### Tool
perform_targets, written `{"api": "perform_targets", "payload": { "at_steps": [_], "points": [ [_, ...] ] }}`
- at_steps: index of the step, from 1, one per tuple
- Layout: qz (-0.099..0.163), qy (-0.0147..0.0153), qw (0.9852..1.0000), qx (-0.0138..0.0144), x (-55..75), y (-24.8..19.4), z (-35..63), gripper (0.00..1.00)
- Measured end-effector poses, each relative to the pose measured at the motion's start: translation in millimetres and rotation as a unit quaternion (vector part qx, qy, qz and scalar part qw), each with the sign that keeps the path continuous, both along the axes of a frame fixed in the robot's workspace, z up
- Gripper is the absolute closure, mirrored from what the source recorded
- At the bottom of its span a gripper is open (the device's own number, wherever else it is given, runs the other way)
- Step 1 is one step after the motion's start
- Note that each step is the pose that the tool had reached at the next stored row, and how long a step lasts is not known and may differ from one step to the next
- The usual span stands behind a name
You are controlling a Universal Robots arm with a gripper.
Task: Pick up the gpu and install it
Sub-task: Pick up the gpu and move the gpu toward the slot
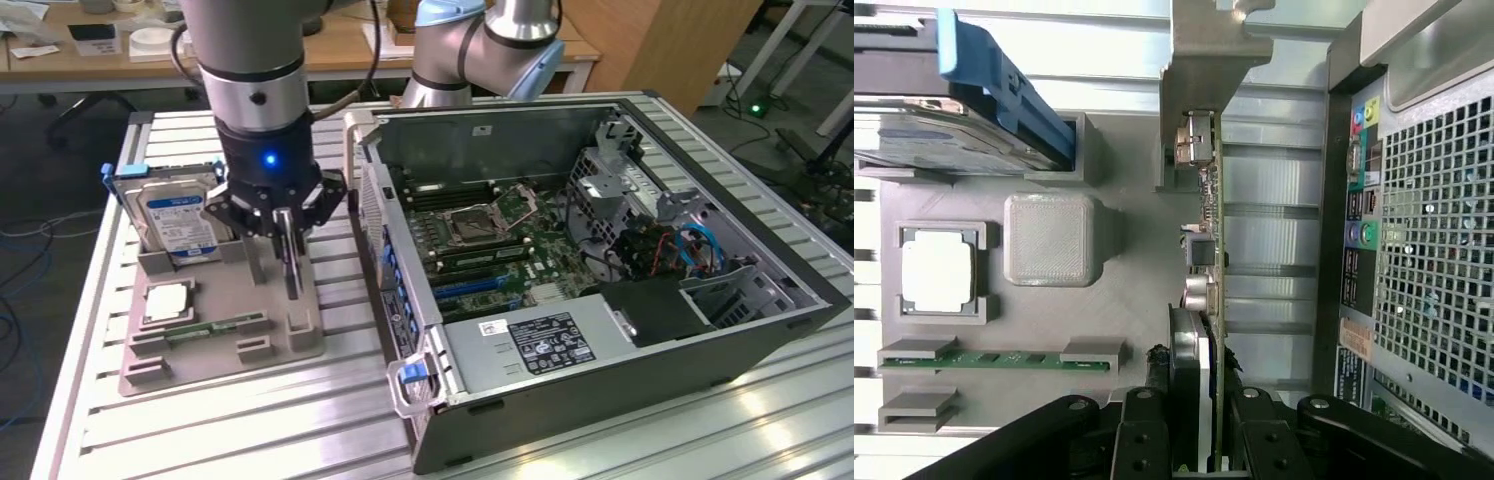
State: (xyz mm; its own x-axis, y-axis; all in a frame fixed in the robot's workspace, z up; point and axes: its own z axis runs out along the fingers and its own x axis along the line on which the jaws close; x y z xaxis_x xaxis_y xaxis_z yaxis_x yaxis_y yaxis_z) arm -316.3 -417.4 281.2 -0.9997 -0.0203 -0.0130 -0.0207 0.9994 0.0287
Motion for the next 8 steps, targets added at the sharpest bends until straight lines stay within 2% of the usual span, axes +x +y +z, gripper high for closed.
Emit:
{"api": "perform_targets", "payload": {
  "at_steps": [8],
  "points": [
    [0.0,0.0,1.0,0.0002,0.0,0.0,27.6,0.72]
  ]
}}
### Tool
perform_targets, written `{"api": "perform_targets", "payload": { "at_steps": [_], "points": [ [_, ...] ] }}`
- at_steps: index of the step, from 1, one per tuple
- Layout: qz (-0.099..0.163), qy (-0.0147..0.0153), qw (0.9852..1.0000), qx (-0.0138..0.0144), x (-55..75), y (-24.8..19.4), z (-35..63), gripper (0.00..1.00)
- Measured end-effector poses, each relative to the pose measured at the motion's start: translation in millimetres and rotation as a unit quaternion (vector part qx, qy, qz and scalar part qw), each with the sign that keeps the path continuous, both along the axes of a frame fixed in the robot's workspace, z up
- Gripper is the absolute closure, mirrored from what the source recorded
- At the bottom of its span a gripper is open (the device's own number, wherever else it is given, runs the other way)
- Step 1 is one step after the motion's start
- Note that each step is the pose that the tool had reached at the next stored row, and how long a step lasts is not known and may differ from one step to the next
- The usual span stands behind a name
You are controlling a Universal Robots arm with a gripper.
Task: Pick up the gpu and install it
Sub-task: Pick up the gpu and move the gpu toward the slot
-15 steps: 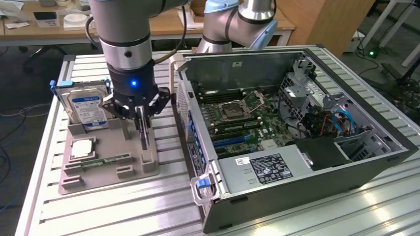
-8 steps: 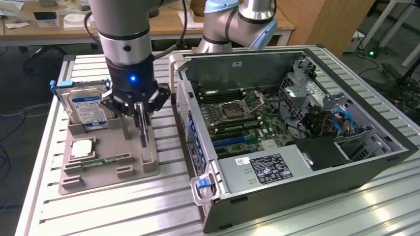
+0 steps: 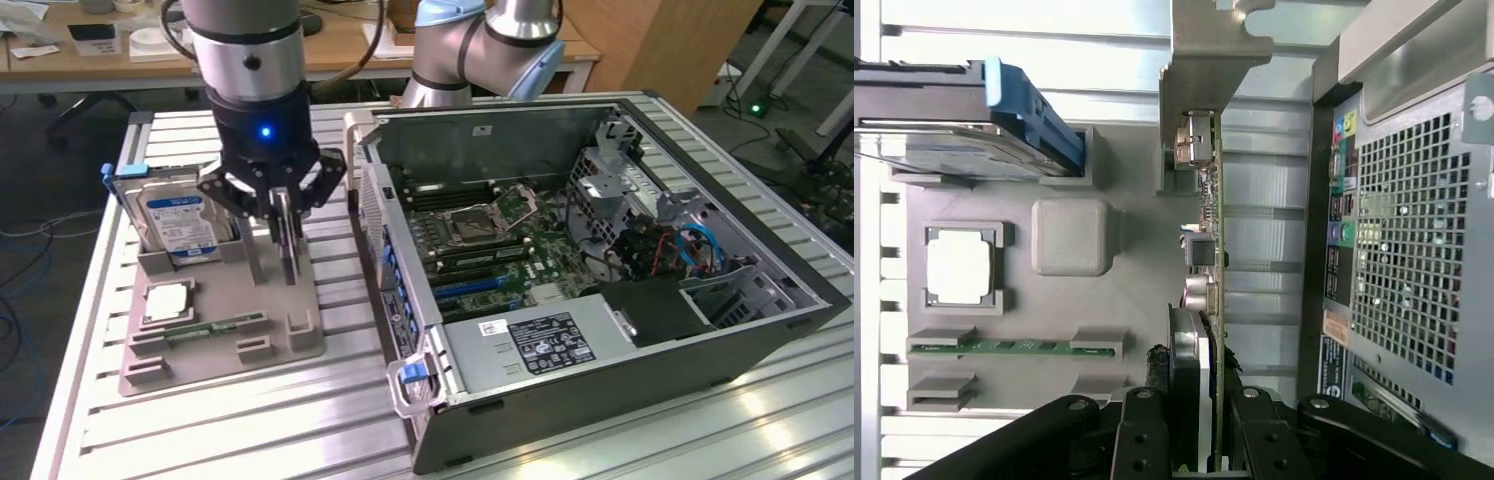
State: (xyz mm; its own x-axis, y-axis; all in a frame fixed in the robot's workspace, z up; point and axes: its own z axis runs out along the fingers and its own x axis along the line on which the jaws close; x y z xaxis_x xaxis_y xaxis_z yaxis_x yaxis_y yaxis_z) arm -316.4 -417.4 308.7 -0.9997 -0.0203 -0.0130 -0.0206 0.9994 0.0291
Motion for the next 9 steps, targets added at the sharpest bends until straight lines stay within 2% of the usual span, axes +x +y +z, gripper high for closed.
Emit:
{"api": "perform_targets", "payload": {
  "at_steps": [9],
  "points": [
    [0.0,0.0,1.0,0.0026,0.0,0.0,28.1,0.72]
  ]
}}
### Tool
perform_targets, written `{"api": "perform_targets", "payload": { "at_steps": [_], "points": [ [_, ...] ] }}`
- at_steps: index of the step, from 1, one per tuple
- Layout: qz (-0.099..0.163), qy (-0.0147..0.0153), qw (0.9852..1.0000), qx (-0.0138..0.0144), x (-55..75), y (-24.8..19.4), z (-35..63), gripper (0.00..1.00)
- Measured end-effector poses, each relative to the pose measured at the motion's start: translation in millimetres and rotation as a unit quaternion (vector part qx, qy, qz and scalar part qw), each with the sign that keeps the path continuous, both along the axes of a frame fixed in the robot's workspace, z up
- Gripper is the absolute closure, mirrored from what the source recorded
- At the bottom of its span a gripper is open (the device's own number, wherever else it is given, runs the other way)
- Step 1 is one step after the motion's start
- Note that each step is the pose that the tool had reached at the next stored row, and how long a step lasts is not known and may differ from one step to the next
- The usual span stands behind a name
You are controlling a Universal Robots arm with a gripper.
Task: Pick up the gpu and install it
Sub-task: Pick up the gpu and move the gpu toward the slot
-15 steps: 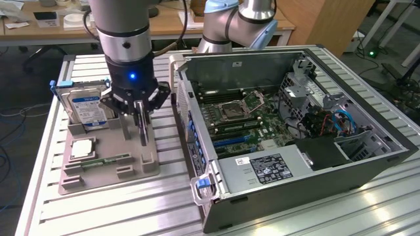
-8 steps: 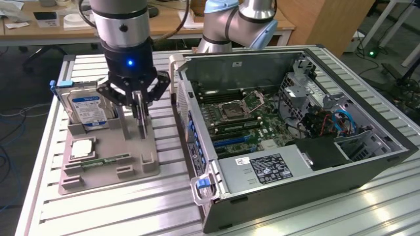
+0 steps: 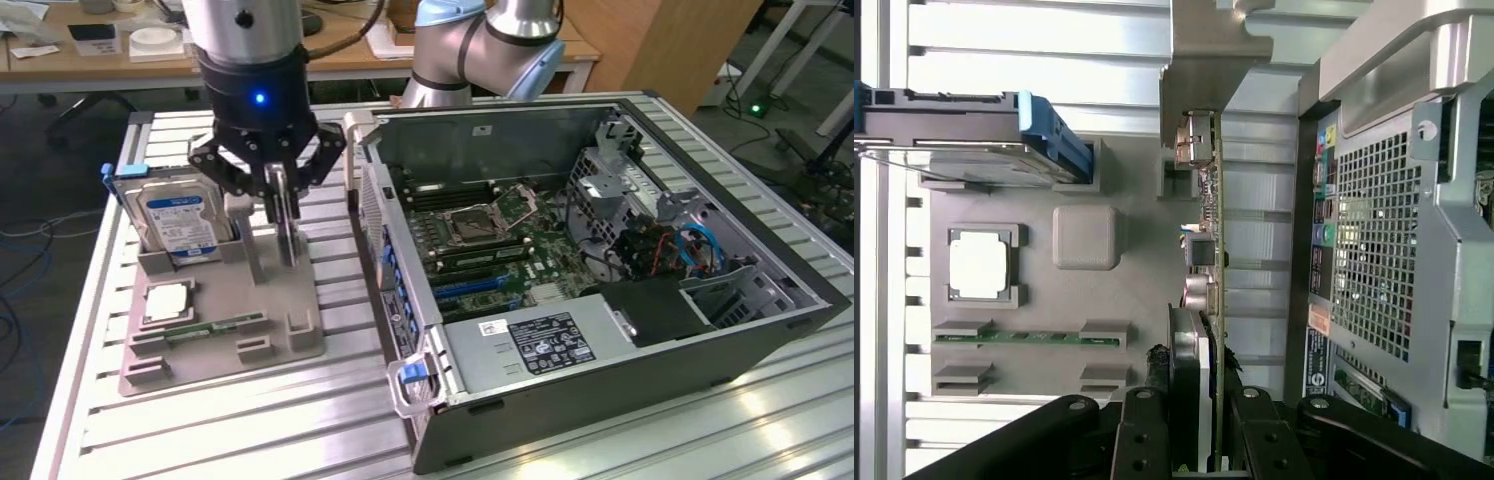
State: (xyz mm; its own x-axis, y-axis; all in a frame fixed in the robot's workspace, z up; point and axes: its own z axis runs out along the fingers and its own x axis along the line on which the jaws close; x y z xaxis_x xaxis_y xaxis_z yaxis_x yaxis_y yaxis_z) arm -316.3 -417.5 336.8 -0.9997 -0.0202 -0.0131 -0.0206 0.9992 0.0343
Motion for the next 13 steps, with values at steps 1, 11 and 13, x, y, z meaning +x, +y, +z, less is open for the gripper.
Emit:
{"api": "perform_targets", "payload": {
  "at_steps": [1,11,13],
  "points": [
    [0.0,0.0,1.0,0.0001,0.0,0.0,3.3,0.72],
    [0.0,0.0,1.0,0.0019,0.0,0.0,36.9,0.72],
    [0.0,0.0,1.0,0.0022,0.0,0.0,43.5,0.72]
  ]
}}
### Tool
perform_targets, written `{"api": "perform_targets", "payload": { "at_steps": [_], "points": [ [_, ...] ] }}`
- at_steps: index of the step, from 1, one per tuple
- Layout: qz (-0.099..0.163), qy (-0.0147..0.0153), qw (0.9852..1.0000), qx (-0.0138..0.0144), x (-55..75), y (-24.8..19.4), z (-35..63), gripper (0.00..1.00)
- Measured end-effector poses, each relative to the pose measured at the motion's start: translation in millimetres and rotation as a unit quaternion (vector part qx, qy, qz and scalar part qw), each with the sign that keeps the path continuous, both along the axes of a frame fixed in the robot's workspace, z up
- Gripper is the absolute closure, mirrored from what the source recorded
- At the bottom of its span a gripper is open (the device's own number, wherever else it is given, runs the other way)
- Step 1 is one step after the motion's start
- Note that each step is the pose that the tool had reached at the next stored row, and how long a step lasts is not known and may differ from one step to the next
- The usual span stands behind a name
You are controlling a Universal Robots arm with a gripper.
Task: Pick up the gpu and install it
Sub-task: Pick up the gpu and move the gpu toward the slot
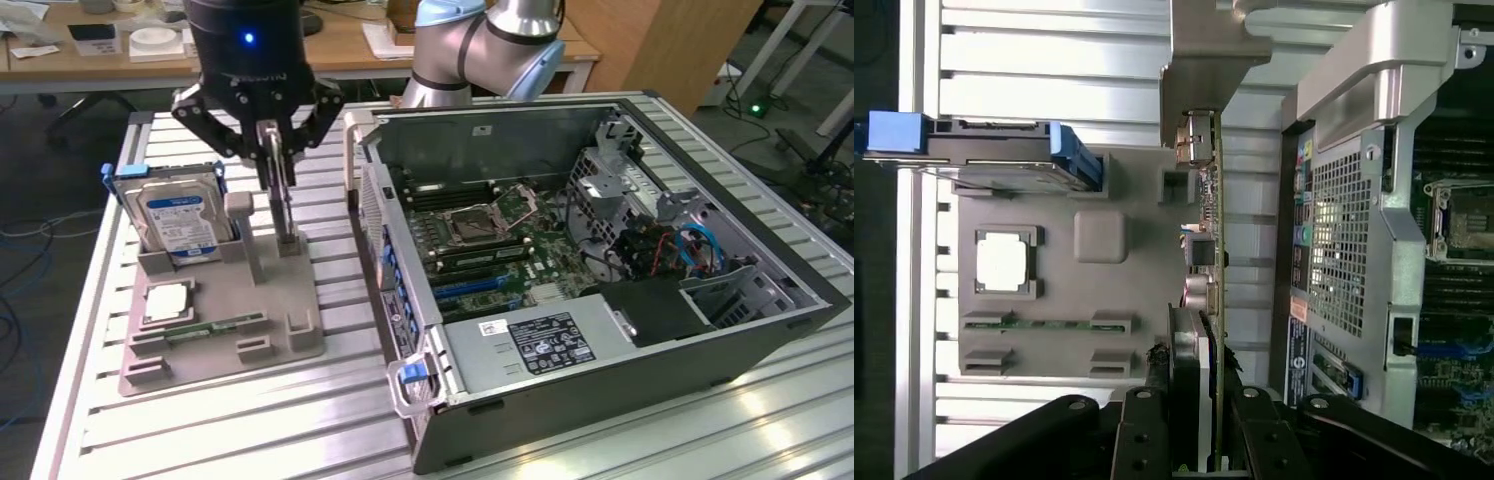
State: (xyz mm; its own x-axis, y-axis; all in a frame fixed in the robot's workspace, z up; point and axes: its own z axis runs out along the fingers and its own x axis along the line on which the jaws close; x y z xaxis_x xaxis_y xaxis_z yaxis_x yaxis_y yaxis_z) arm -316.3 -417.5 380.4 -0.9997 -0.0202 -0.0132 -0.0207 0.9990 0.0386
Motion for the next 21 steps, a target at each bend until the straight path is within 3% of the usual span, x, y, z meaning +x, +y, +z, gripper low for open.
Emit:
{"api": "perform_targets", "payload": {
  "at_steps": [10,21],
  "points": [
    [0.0,0.0,1.0,0.0017,0.1,0.0,33.2,0.72],
    [0.0,0.0,1.0,0.0019,0.1,0.0,33.8,0.72]
  ]
}}
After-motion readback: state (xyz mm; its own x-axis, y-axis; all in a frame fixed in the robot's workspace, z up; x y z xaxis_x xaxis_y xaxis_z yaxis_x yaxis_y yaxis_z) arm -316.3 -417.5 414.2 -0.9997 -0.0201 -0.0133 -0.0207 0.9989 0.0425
